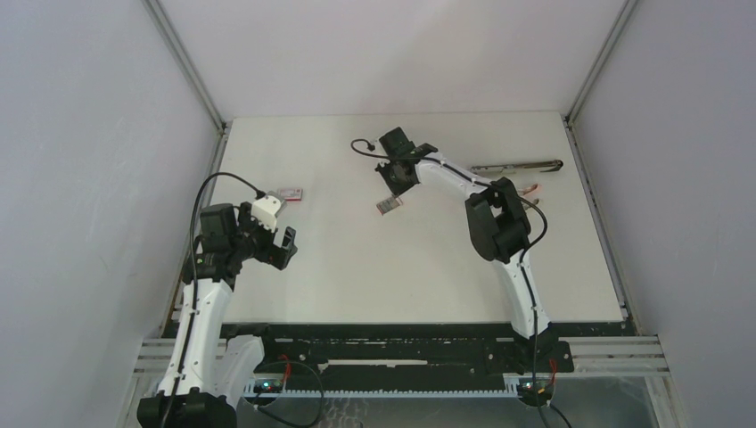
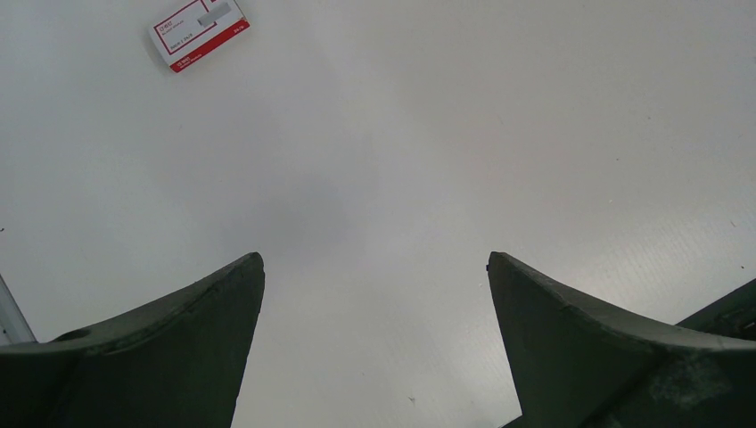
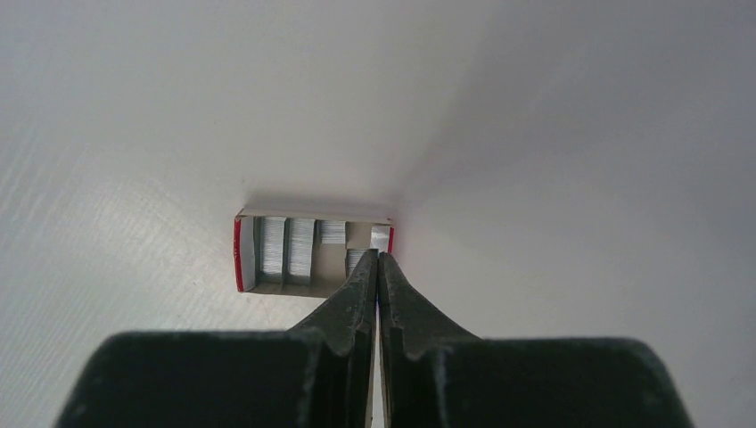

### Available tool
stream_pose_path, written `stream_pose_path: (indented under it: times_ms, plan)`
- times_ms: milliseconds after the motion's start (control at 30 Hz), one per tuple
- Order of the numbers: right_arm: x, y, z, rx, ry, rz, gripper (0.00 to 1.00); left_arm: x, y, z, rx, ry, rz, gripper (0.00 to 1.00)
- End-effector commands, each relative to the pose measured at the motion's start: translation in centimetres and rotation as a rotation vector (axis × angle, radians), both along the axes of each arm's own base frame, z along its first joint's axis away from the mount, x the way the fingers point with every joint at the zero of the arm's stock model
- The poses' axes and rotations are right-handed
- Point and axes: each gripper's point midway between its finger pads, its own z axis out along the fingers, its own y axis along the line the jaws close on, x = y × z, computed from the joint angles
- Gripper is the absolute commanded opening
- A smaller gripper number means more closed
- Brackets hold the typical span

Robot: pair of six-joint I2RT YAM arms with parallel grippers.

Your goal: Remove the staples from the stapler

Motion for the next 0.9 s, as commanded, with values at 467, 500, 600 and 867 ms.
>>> stream_pose_path:
  times_ms: [467, 500, 600, 867]
  plan:
    - [-1.0, 1.5, -0.2, 0.016, 0.022, 0.031, 0.0, 0.3, 0.1, -0.2, 0.0, -0.021, 0.001, 1.0]
    - [-1.1, 1.5, -0.3, 0.015, 0.024, 0.032, 0.0, 0.3, 0.1, -0.2, 0.0, -0.02, 0.002, 1.0]
    - [-1.3, 1.4, -0.5, 0.01, 0.029, 0.033, 0.0, 0.3, 0.1, -0.2, 0.0, -0.022, 0.002, 1.0]
    - [-1.7, 1.1, -1.0, -0.004, 0.042, 0.036, 0.0, 0.3, 0.1, -0.2, 0.0, -0.023, 0.002, 1.0]
